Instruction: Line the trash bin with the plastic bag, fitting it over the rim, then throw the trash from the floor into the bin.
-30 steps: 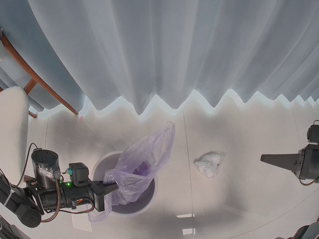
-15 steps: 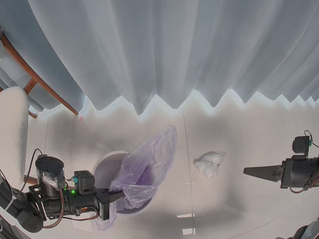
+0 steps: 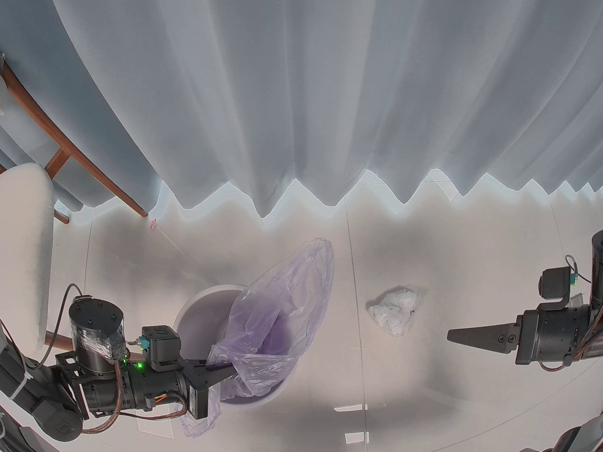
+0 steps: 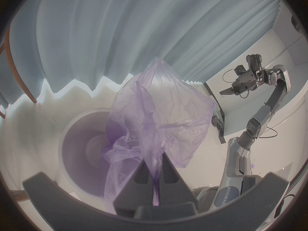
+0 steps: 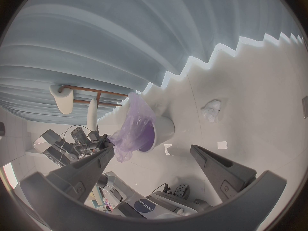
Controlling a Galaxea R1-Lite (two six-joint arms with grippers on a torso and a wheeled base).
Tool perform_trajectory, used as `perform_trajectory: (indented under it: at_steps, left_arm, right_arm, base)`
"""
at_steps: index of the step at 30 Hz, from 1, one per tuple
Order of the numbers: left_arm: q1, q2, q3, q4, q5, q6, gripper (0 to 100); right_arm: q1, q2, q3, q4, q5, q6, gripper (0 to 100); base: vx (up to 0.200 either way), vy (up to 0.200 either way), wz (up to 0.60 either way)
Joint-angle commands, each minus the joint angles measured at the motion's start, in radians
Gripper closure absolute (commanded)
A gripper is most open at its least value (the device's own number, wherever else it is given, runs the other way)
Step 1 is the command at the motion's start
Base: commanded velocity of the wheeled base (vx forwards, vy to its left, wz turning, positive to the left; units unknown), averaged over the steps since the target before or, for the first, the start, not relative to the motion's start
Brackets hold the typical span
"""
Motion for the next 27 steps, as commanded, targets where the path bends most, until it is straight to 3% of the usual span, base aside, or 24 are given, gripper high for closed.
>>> perform_trajectory:
  at_steps: [1, 14, 27]
  left_arm:
    - [0.000, -0.002, -0.002, 0.000, 0.000, -0.001, 100]
    - [0.000, 0.007, 0.000, 0.000, 0.003, 0.001, 100]
    - [-0.008, 0.025, 0.001, -0.003, 0.026, 0.001, 100]
  right_arm:
    - [0.014, 0.030, -0.047, 0.001, 0.000, 0.003, 0]
    - [0.014, 0.102, -0.220, 0.007, -0.040, 0.030, 0]
    - [0.080, 0.075, -0.090, -0.057, -0.147, -0.006, 0]
  base:
    - [0.000, 0.000, 0.00]
    - [0.000, 0.000, 0.00]
    - [0.000, 0.000, 0.00]
